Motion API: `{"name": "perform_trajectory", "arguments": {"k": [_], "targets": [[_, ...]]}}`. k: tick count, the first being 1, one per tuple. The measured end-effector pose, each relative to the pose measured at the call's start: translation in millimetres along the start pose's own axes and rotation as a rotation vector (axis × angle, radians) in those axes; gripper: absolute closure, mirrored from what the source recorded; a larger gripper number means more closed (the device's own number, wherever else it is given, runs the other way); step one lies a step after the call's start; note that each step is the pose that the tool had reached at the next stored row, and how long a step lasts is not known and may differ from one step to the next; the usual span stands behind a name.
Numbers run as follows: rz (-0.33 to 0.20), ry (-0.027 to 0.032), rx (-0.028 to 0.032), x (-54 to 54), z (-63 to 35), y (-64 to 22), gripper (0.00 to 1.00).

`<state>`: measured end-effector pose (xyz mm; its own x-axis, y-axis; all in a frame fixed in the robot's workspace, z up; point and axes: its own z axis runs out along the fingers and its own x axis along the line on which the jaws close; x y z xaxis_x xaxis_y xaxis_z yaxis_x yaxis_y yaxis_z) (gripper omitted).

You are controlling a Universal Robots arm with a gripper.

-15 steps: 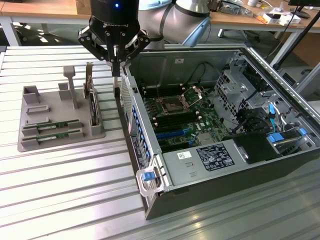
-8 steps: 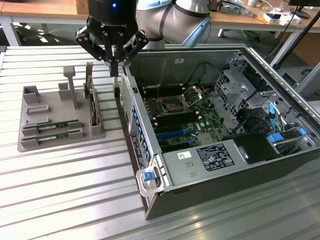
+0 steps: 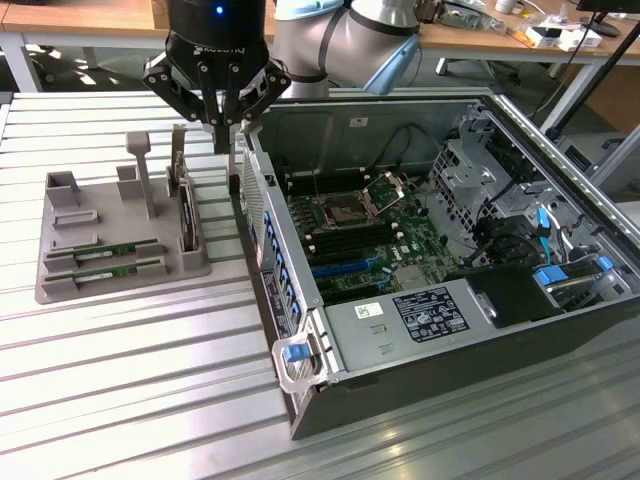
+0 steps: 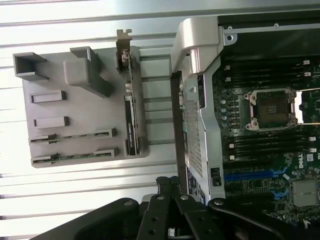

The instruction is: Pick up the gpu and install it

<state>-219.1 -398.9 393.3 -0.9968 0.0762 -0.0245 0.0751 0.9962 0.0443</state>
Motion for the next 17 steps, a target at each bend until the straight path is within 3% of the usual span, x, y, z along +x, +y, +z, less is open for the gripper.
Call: {"name": "perform_trajectory", "arguments": {"k": [17], "targets": [[0.000, 0.0000, 0.0000, 9.1, -0.2, -0.7, 0.89]]}}
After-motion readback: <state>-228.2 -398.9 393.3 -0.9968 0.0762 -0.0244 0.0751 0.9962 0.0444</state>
